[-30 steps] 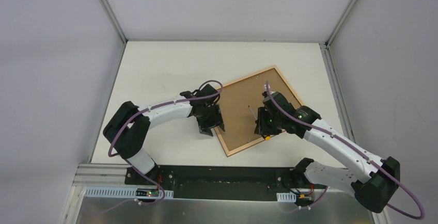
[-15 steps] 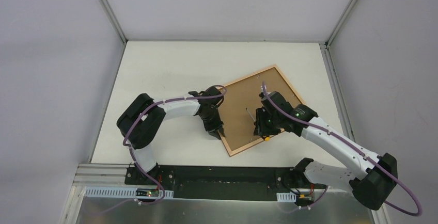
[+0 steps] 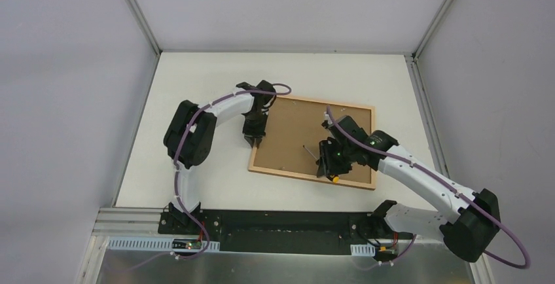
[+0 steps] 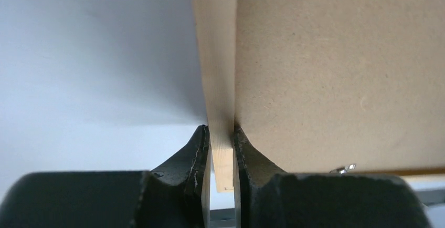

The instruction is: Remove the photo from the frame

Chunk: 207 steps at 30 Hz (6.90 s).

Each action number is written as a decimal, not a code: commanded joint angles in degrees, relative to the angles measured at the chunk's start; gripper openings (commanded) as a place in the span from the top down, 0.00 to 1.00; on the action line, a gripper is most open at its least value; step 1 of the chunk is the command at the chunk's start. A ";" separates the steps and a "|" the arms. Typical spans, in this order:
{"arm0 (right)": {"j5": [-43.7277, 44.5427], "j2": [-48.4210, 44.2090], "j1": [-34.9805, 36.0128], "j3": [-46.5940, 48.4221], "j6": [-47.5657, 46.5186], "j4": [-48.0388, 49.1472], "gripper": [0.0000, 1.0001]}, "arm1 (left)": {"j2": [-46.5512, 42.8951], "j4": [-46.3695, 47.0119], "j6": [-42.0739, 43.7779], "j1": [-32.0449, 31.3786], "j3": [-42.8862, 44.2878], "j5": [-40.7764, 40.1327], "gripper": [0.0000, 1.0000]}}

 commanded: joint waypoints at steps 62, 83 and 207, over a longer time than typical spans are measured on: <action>-3.20 29.95 15.01 19.57 -9.76 5.21 1.00 | -31.07 28.52 -53.21 16.16 -43.85 1.59 1.00; -4.19 37.39 16.42 23.87 -17.12 5.00 1.00 | -31.33 28.13 -49.11 16.25 -44.26 3.32 1.00; 15.46 18.49 15.34 5.66 5.42 -1.62 1.00 | -17.67 43.35 -55.33 4.99 -38.71 9.46 1.00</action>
